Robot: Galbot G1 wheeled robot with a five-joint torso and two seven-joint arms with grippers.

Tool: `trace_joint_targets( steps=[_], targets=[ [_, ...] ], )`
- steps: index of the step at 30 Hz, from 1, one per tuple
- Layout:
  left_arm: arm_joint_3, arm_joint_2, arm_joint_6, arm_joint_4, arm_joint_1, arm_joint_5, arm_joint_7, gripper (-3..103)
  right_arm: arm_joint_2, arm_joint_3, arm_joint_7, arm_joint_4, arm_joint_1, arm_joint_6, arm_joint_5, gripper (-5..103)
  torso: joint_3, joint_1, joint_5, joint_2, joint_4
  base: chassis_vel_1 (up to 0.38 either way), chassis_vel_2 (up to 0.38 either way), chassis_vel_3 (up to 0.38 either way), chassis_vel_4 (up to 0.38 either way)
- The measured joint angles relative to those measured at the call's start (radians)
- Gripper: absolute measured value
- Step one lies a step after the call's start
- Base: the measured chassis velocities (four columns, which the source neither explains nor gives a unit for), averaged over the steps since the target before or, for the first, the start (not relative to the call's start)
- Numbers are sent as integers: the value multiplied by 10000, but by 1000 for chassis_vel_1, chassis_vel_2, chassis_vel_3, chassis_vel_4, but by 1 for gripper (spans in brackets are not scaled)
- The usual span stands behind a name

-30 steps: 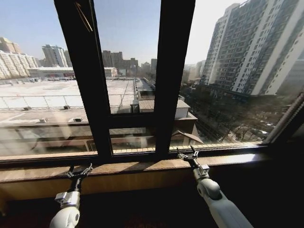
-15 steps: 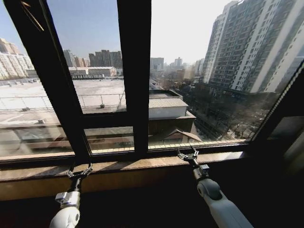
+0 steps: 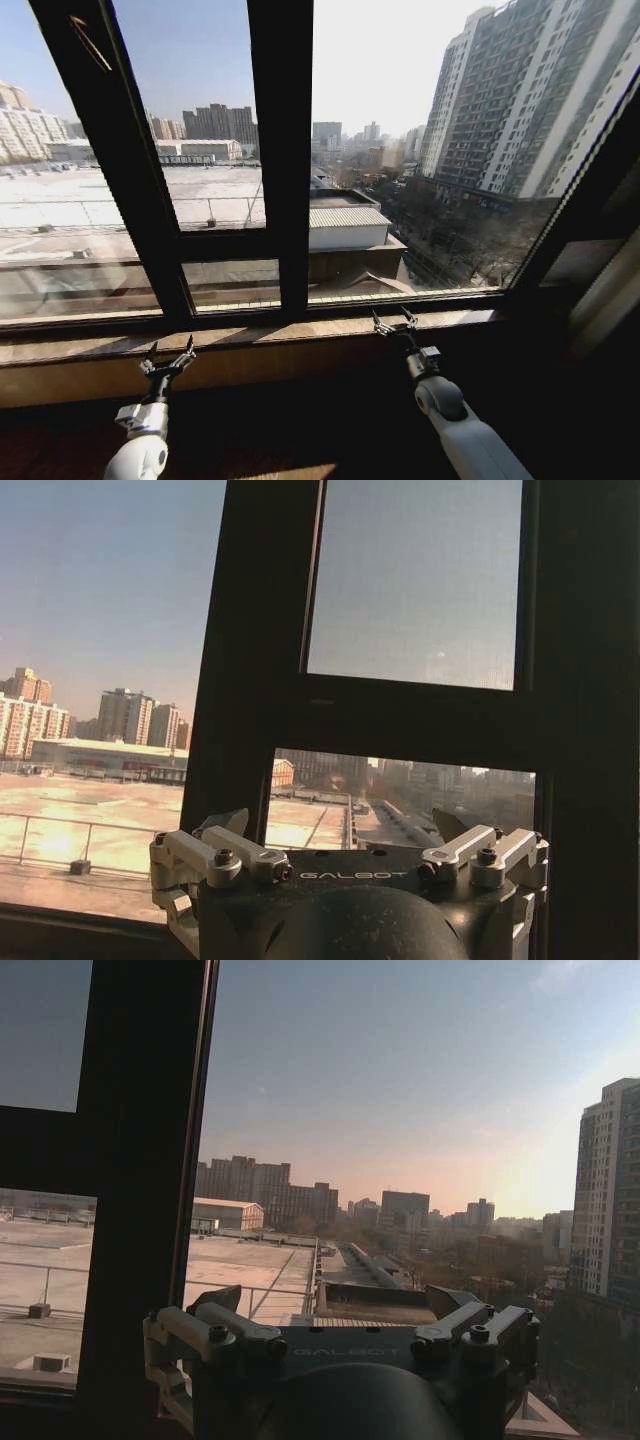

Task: Open the curtains by pulling them apart, changing their state from closed to fully open.

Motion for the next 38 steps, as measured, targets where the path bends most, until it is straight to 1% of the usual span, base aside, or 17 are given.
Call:
trace_joint_targets(
  steps=[4, 5, 7, 9, 11, 18, 20, 23, 25, 26, 28, 30, 32, 34, 38],
  targets=[
    [1, 0, 0, 0, 0, 0, 0, 100, -2, 0, 0, 0, 0, 0, 0, 100, 0, -1, 2, 0, 2, 288, -398, -300, 424],
    [4, -1, 0, 3, 5, 0, -1, 100, -1, 0, 0, 0, 0, 0, 0, 100, 0, -3, -9, 1, 3, 331, -413, -309, 437],
    [4, -1, -2, 0, 3, 0, 0, 100, -3, 0, 0, 1, -1, 0, 0, 100, -4, -8, 6, 6, -2, 342, -415, -343, 381],
    [4, 0, -2, 0, 3, 0, 0, 100, -2, 0, 1, 1, -1, 0, 0, 100, -3, -6, 7, 5, -1, 353, -418, -362, 371],
    [5, -1, -1, 2, 2, 0, 0, 100, -2, 0, 0, -1, -1, -1, 0, 100, 4, 4, -4, -2, 0, 326, -420, -351, 399],
    [4, -1, -1, 1, 1, 0, 0, 100, -2, 0, 0, 0, -1, 0, 0, 100, -2, -4, 0, 2, 2, 283, -324, -286, 312],
    [3, -1, -1, 1, 1, 0, 0, 100, -2, 0, 0, 1, -1, 0, 0, 100, -3, -9, 3, 4, -1, 193, -189, -202, 210],
    [-2, 0, -1, 1, 2, 0, -1, 100, -2, 0, -1, 2, -1, 0, 0, 100, -5, -10, -4, 8, 6, 64, -53, -131, 159],
    [-2, 0, -1, 2, 2, 0, -1, 100, -2, 0, -1, 2, -1, 0, 0, 100, -4, -9, -10, 7, 4, 2, 35, -37, 79],
    [-1, 0, -1, 2, 2, 0, -2, 100, -1, 0, -1, 2, -1, 0, 0, 100, -1, -7, -9, 4, 1, -54, -5, -37, -6],
    [3, -1, -1, -2, -2, 0, 1, 100, -2, 1, 0, 1, -1, 0, 0, 100, 2, 2, 10, -1, -3, -58, -16, -12, -20],
    [5, -1, -1, -3, -4, -1, 2, 100, -3, 2, 0, 0, -1, -1, 0, 100, 5, 11, 10, -5, -5, -62, -39, 39, -34],
    [6, -1, -1, -3, -4, 0, 3, 100, -3, 3, 0, 0, 0, 0, 0, 100, 6, 18, -5, -7, -1, -62, -28, 100, -5],
    [5, -1, -1, -2, -4, 0, 3, 100, -2, 2, 0, 0, 0, -1, 0, 100, 4, 9, 4, -6, 2, 0, 0, 0, 0],
    [5, -1, -1, -2, -2, 0, 3, 100, -2, 2, 0, 0, 0, 0, 0, 100, -1, -2, -4, -1, 1, 12, -13, -10, 9]
  ],
)
